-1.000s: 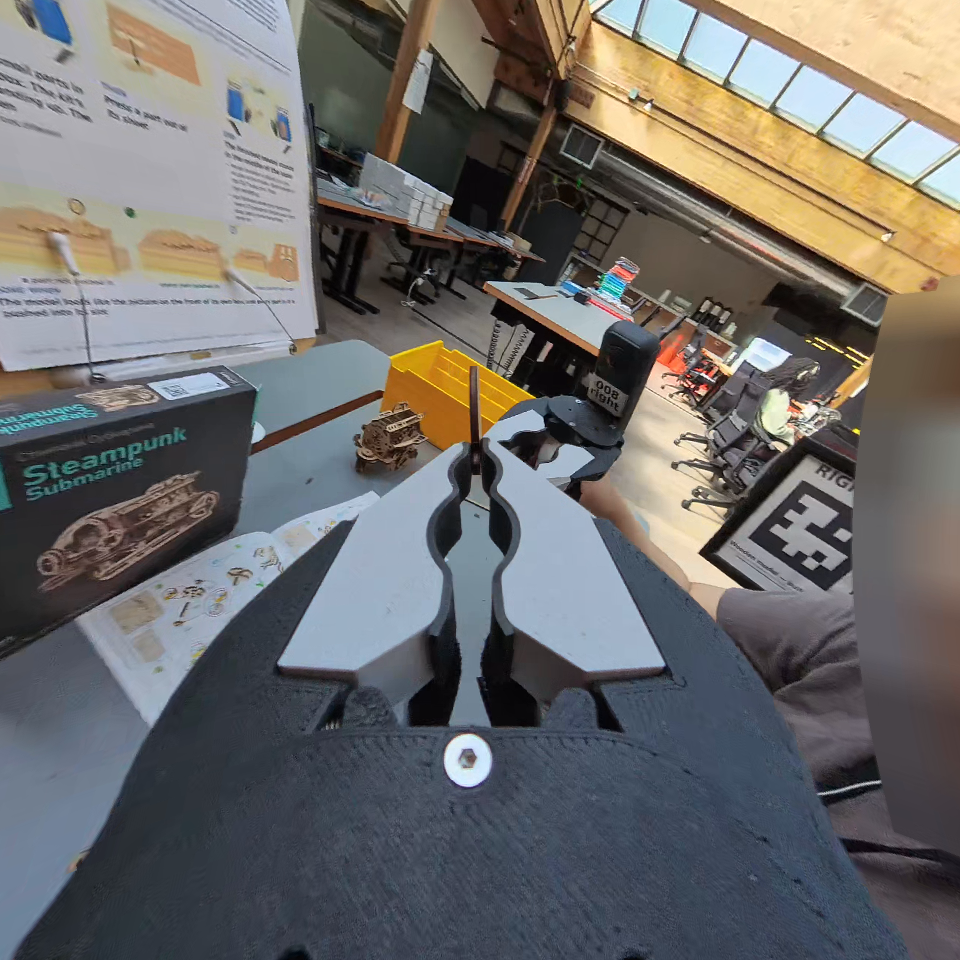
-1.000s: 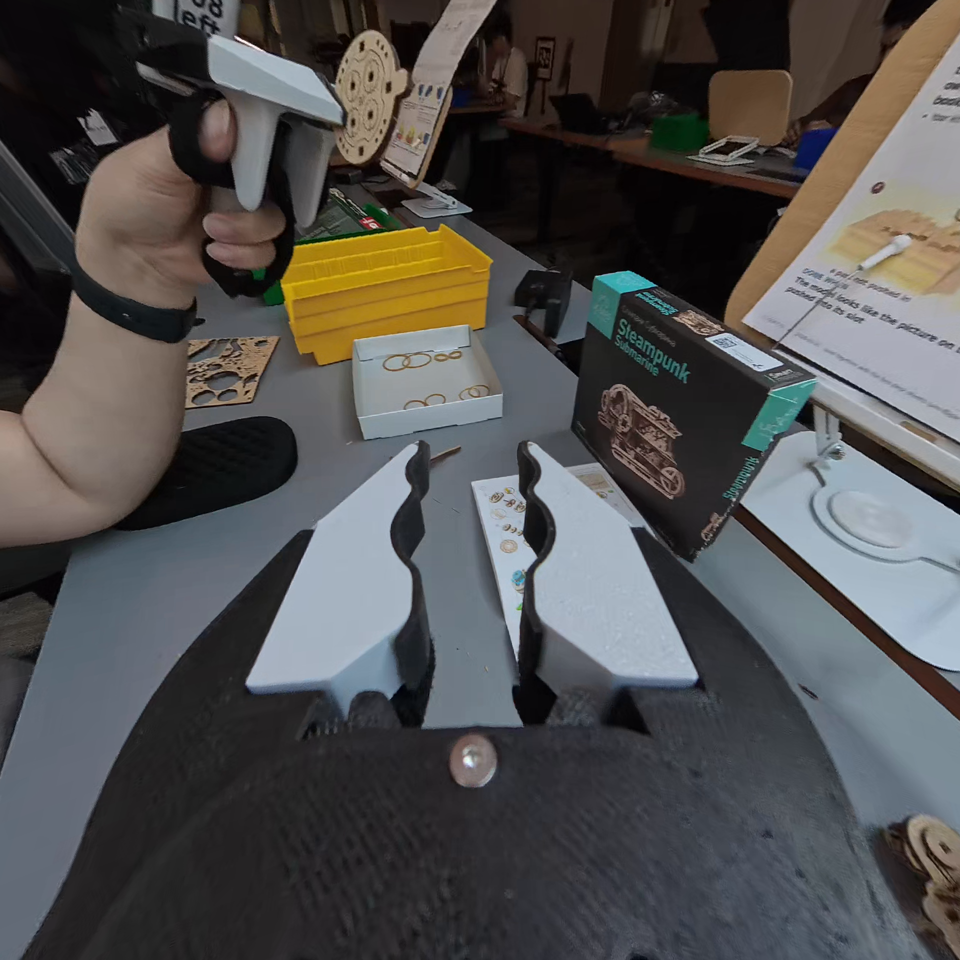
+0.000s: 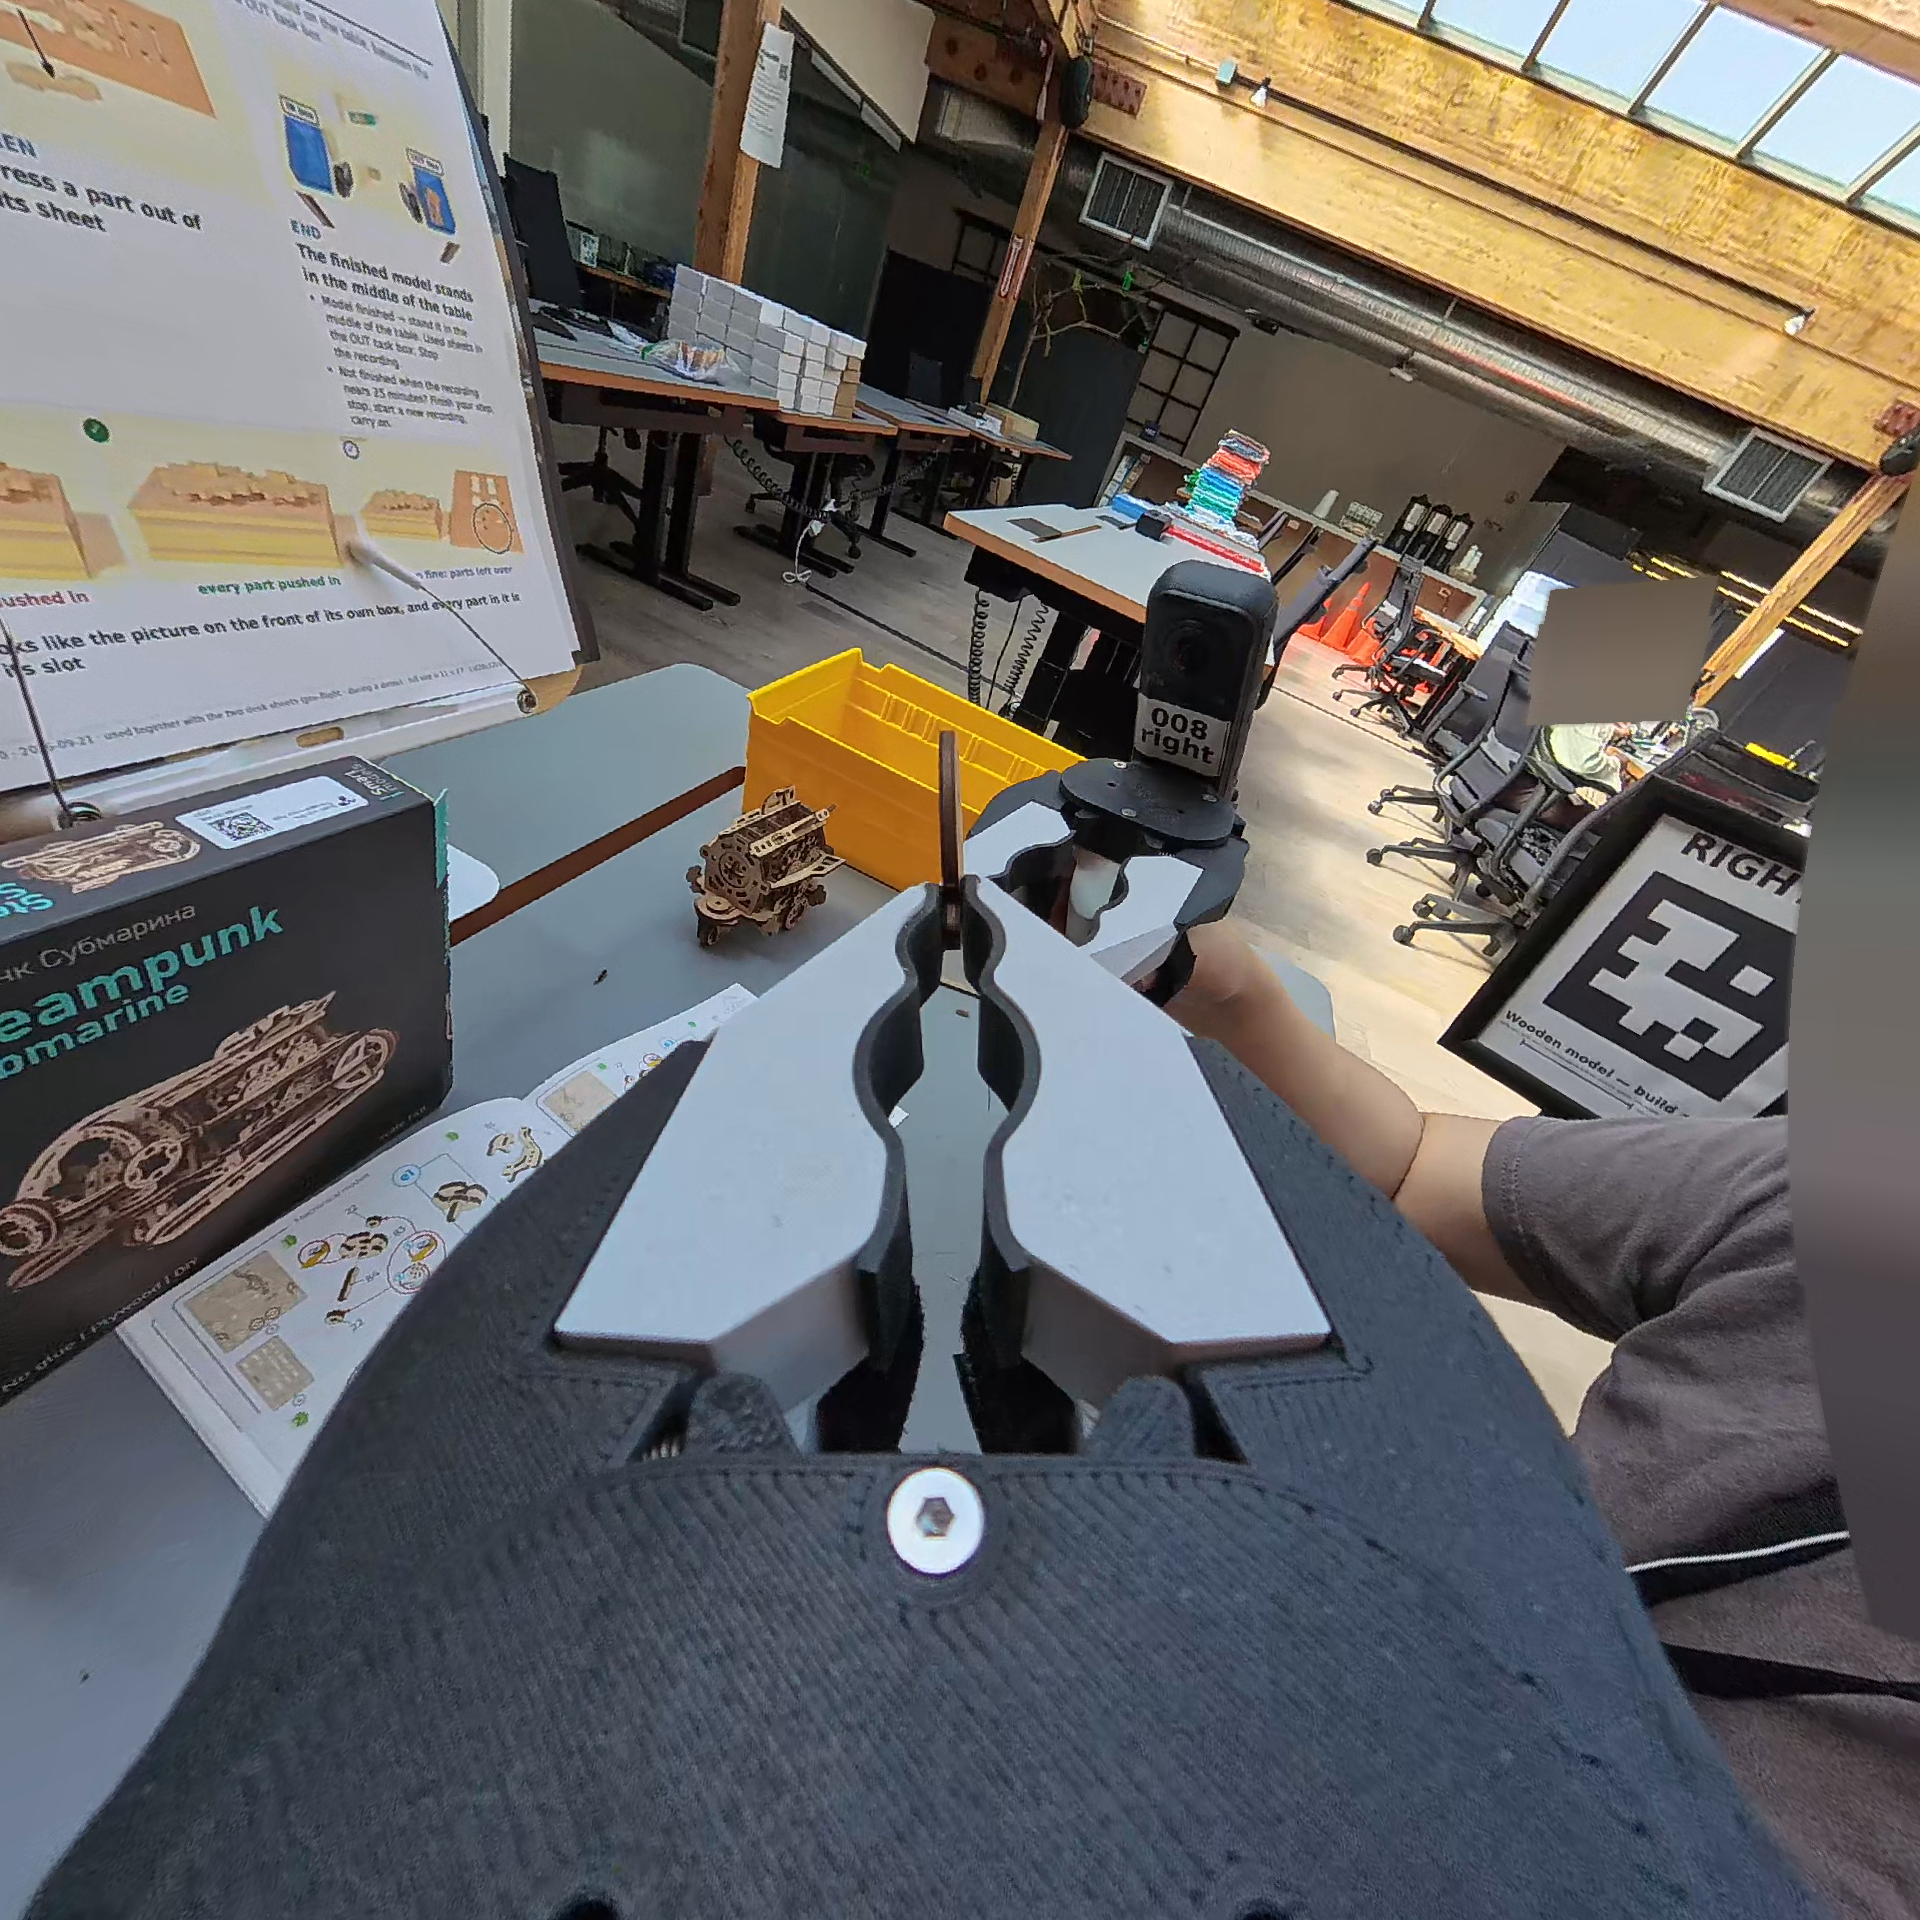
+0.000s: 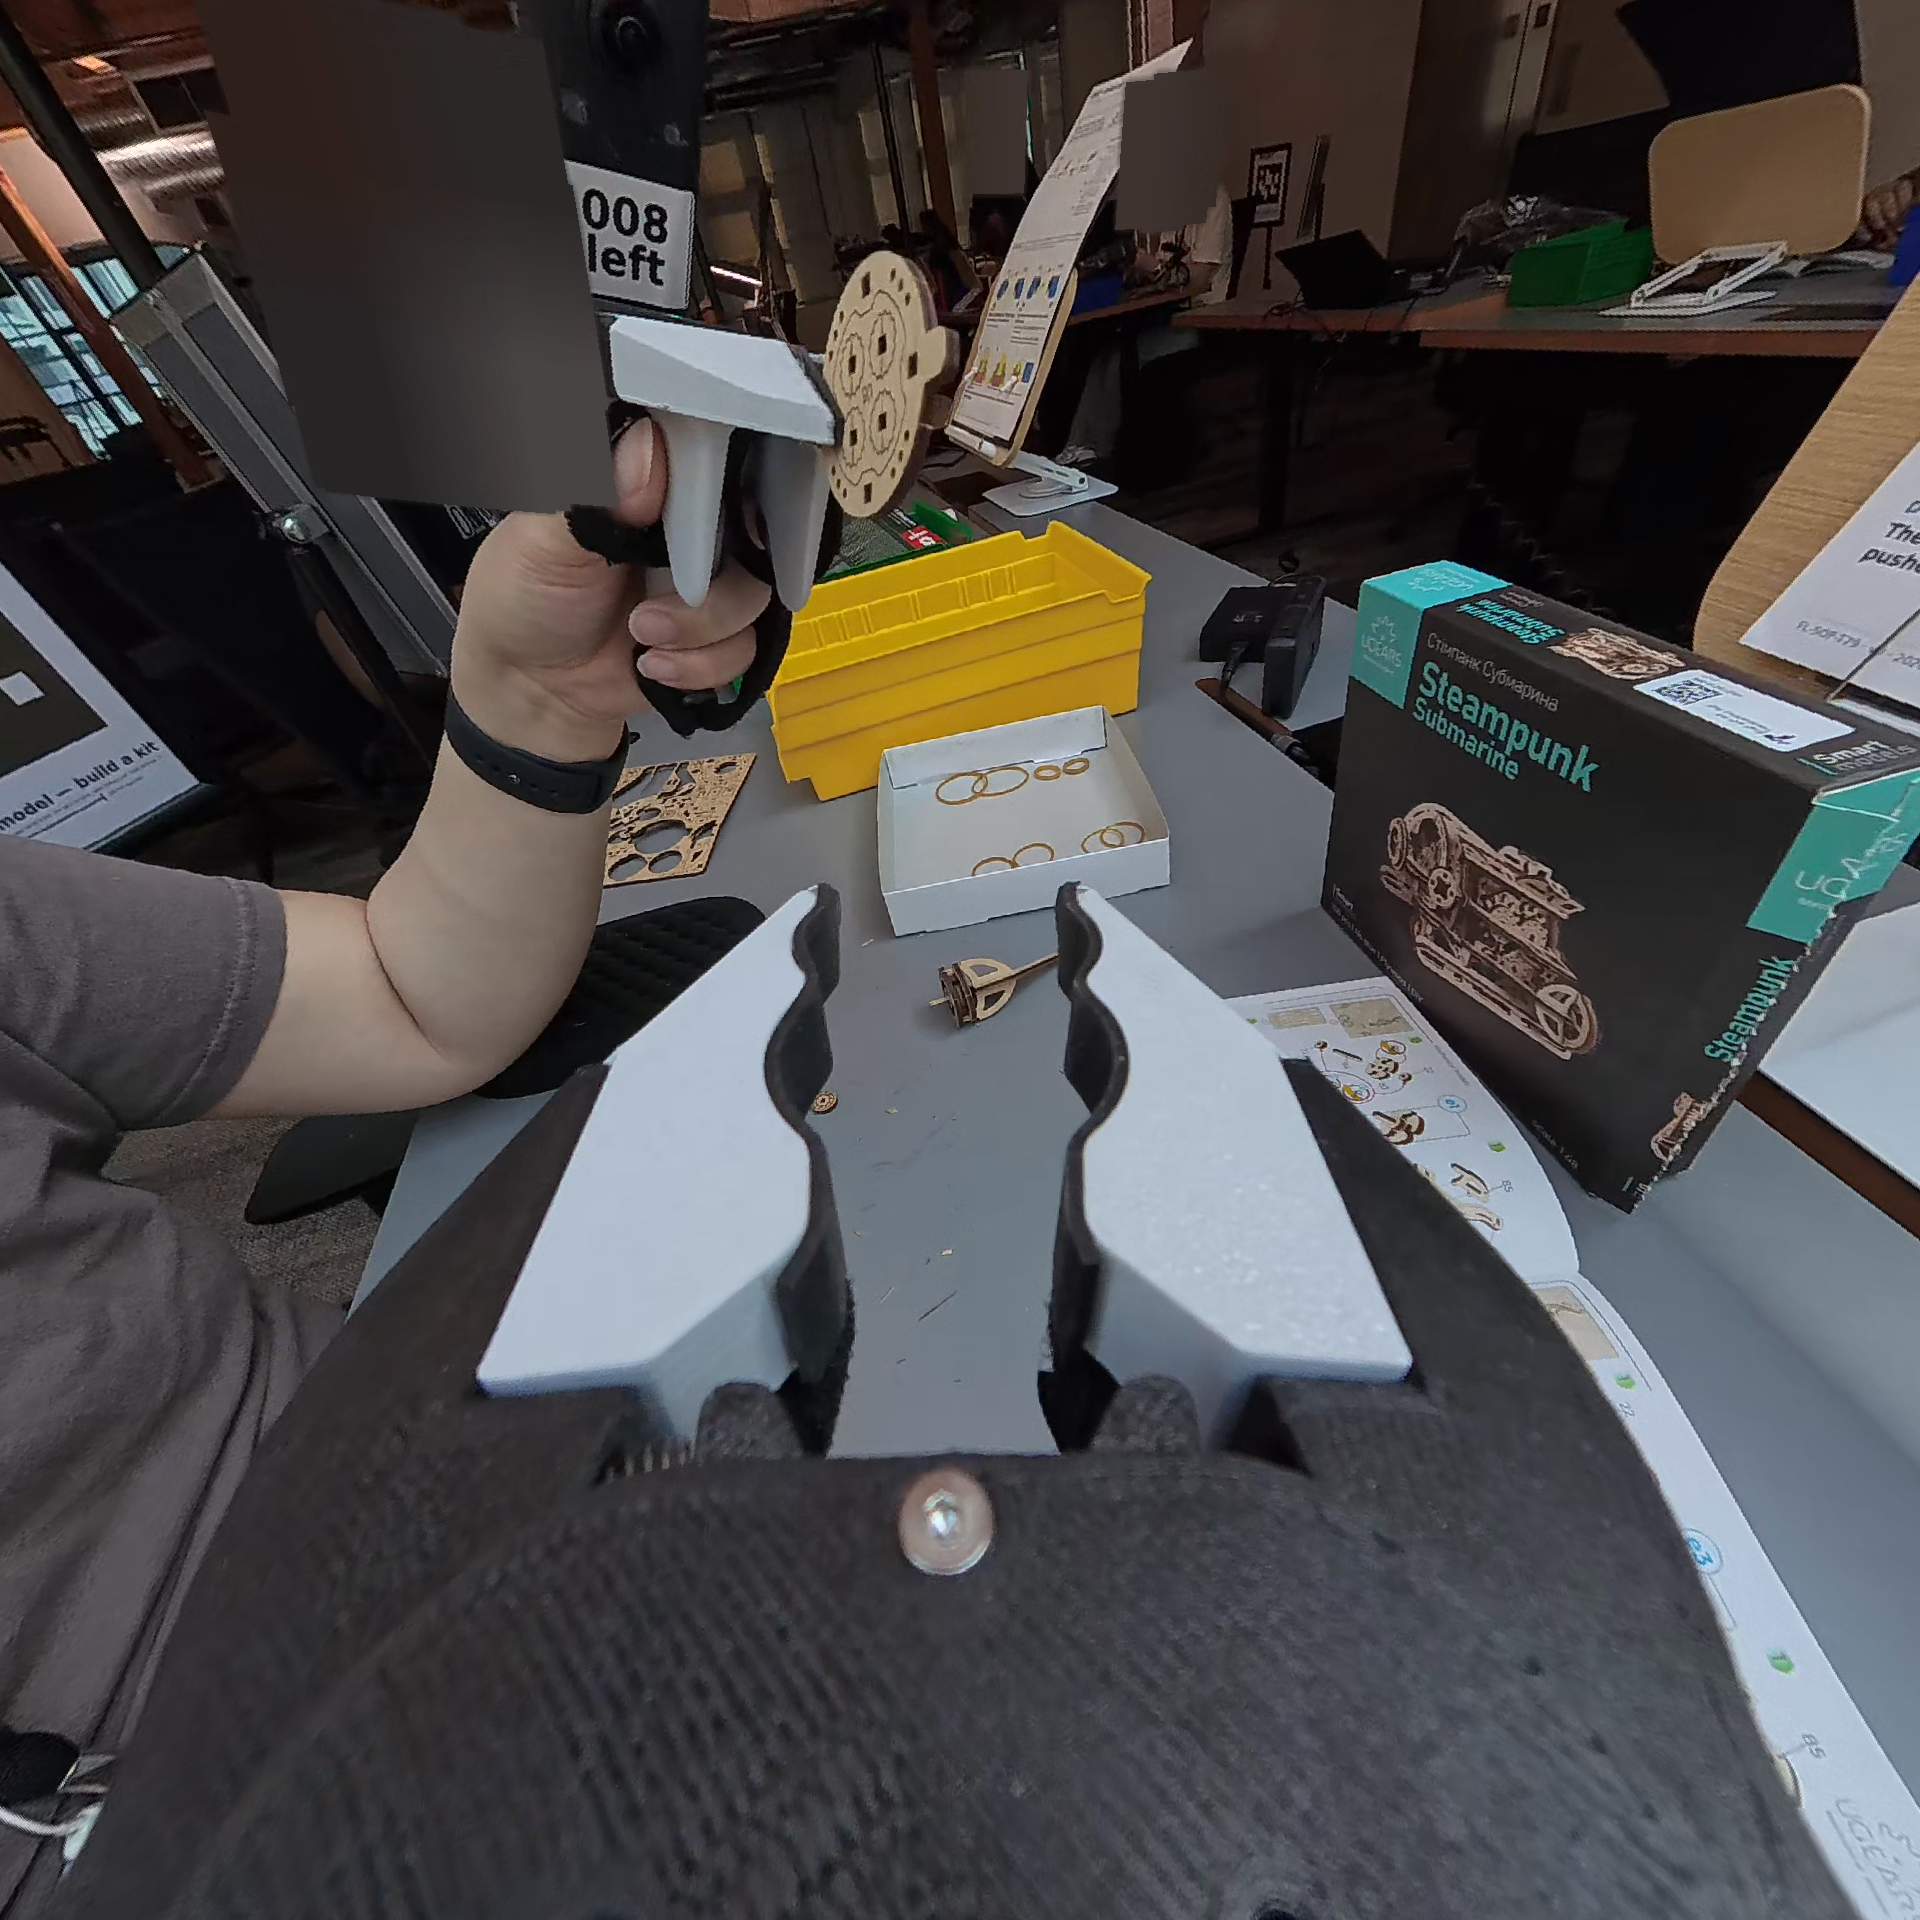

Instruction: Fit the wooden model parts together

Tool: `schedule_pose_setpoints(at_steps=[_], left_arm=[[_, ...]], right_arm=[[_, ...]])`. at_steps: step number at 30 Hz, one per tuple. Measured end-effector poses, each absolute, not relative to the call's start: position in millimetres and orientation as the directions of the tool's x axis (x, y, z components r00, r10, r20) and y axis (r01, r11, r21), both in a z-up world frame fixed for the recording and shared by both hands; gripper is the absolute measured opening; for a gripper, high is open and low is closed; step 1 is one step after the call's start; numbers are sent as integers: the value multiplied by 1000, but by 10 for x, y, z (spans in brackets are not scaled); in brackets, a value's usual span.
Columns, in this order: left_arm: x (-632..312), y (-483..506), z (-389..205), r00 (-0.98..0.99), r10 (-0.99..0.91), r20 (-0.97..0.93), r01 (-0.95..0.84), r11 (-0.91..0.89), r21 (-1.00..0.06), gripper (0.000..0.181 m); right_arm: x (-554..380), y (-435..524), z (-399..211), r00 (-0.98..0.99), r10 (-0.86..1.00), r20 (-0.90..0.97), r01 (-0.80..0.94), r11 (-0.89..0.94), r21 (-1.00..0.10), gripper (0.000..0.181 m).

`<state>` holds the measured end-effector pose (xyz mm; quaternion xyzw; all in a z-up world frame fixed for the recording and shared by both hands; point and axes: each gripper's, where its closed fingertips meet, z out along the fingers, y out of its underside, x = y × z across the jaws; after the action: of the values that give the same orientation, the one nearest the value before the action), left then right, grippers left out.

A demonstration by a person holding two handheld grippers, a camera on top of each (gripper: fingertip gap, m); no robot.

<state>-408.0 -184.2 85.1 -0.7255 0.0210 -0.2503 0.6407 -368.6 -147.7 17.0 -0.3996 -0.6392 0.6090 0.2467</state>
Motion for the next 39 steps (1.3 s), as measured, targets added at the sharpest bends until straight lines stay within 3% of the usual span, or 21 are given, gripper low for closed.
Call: schedule_pose_setpoints(at_steps=[39], left_arm=[[-4124,-1909,918,882,-341,326,289,-156,-945,1]], right_arm=[[-3728,-1427,128,-531,830,-171,217,-62,-974,40]])
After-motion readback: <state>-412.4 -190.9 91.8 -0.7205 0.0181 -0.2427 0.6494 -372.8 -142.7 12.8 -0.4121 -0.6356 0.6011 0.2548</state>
